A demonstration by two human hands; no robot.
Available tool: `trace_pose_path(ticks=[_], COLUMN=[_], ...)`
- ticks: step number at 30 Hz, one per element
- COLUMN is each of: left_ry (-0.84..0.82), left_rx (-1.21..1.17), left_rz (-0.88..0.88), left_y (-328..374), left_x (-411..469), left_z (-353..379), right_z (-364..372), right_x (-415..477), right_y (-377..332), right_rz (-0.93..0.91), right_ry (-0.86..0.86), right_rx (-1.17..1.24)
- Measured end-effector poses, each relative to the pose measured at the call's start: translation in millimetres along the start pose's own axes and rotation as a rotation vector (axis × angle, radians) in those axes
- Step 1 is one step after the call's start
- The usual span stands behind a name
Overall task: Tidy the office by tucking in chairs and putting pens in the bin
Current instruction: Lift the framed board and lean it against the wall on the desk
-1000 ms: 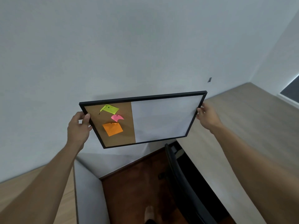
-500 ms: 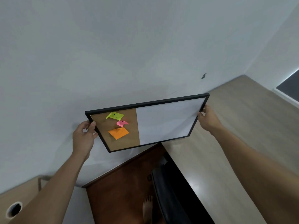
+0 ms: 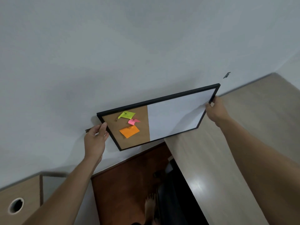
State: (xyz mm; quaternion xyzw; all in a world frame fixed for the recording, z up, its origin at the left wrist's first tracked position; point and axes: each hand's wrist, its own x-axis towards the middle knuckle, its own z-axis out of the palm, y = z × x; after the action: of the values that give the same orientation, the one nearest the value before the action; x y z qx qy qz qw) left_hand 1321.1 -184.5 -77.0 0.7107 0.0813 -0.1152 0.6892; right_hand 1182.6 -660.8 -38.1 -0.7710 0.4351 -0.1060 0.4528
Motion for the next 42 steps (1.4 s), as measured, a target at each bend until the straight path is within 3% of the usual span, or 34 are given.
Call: trace_pose_path(ticks=[8,13,18,23,26,33,42], left_ry=[0.078,0.045,0.013,-0.114,-0.108,-0.011,-0.045], left_rx=[0.078,0.151,0.224,0.267,0.217,0.151,0.221], left_rz=[0.011,0.015,0.015,0.003,-0.048,-0.060,-0.027], left_y=[-11.5,-18.3,-17.7,-16.3,-25.8,-40.1,-39.1], left_x=[4.8,5.0,2.9,-6.5,-2.9,1.4,9.7], left_z=[-1.5,-9.2,-14.1,-11.1,-11.8,-0.1,19.0], right_z=[27.0,30.0,36.5,84.7,118.0,171.7,178.1], right_x=[27.9,36.6,35.1,-23.2,-53.1,-90.7,-67.4], right_y=[-24.0,-30.6,-12.8,-0.6,4.8,-3.2,-0.5], right_rz=[-0.057,-0.121,-0.057,-0.007,0.044,0.042,0.036], right_ry=[-0.123,-0.207,-0.251,-0.320,-0.377,-0.251,-0.161], right_rx=[0.028,0.027,0.037,0.032,0.115,0.214,0.308])
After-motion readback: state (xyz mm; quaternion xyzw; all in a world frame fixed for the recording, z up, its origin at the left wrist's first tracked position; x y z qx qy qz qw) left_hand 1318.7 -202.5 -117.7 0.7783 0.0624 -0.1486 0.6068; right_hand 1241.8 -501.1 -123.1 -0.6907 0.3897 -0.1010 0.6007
